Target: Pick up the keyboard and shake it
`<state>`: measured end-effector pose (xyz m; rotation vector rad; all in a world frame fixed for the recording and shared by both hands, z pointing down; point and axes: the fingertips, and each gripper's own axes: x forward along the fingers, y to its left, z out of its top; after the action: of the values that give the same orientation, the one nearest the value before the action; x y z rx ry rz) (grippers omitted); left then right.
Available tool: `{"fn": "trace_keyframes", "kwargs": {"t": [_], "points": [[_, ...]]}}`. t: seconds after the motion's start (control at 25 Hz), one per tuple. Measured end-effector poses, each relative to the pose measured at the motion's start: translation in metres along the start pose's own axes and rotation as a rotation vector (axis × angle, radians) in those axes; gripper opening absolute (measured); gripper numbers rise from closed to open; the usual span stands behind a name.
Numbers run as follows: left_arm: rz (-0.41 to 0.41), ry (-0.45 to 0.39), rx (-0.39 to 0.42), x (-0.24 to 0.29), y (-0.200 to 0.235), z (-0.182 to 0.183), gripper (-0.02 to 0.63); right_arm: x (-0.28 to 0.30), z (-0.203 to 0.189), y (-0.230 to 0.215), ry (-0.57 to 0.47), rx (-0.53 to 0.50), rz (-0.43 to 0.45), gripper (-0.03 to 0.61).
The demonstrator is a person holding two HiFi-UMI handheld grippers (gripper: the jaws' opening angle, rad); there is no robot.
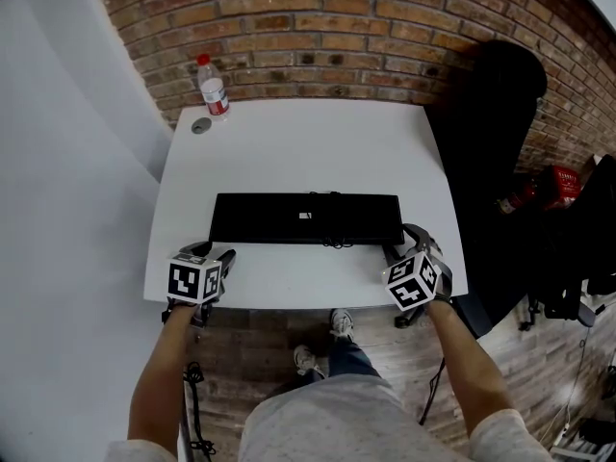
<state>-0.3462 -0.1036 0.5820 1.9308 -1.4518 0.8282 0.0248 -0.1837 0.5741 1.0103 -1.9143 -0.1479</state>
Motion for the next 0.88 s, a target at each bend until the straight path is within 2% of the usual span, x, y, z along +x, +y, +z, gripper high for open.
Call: {"fn": "trace_keyframes", "kwargs": {"t": [0.2, 0.48, 0.72, 0.88], "points": [[-0.007, -0.002, 0.006, -0.003, -0.003, -0.001, 0.235, -0.002, -0.006, 0.003, 0.033, 0.045, 0.028, 0.223], [-0.016, -0.015, 0.017, -0.007, -0.011, -0.002, 0.232, -0.014, -0.015, 0.008, 0.051, 0.089, 0.024, 0.208], [-0.024, -0.058, 0.007, -0.014, -0.025, 0.002, 0.219, -0.034, -0.007, 0.011, 0.008, 0.195, 0.019, 0.185], [-0.031, -0.103, 0.006, -0.024, -0.039, 0.008, 0.184, -0.05, 0.011, 0.017, -0.051, 0.242, 0.021, 0.158]]}}
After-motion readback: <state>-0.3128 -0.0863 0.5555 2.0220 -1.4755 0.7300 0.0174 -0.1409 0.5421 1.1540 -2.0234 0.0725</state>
